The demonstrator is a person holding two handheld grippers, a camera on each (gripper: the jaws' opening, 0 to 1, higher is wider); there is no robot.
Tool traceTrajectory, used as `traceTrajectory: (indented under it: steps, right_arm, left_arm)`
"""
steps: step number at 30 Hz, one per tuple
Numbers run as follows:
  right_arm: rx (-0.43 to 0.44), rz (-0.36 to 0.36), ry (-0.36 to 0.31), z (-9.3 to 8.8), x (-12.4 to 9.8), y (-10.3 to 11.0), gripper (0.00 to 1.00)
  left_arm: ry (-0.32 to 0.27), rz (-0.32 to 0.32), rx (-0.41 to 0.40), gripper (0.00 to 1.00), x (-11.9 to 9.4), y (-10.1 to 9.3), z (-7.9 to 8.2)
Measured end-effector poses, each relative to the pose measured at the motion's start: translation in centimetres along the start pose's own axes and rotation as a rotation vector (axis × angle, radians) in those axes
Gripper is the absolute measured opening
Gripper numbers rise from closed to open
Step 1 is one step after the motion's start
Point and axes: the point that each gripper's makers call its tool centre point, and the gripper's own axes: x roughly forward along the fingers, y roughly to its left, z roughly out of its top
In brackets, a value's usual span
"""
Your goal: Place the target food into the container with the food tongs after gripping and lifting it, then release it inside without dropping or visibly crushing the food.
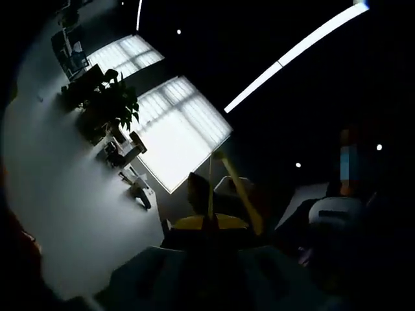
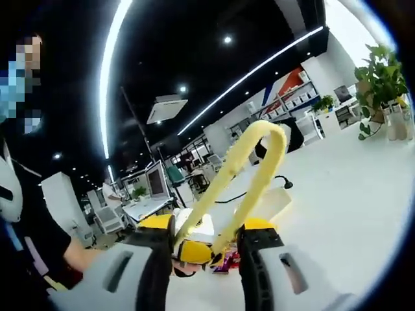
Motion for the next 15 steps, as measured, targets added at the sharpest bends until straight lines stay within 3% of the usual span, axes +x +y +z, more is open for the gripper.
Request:
traceTrajectory:
  steps: [7, 10, 12, 15]
  right_arm:
    - [0.004, 0.004, -0.024, 0.2, -0.1, 0.2, 0.31]
    - [-0.003, 0.001, -0.024, 0.2, -0.1, 0.2, 0.27]
    - [0.024, 0.006, -0.032, 0.3, -0.1, 0.3, 0.26]
    - [0.095, 0.023, -0.055, 0.5, 0.2, 0.3, 0.25]
  left_arm:
    - [-0.015, 0.029, 0.027, 0.05, 0.3, -0.2, -0.4]
    - [-0.012, 0.046, 0.033, 0.10, 0.2, 0.2, -0.6]
    - [-0.014, 0.058, 0.069, 0.11, 0.0, 0.1, -0.5]
    - [-0.086, 0.050, 0.052, 0.12, -0.1, -0.1, 0.7]
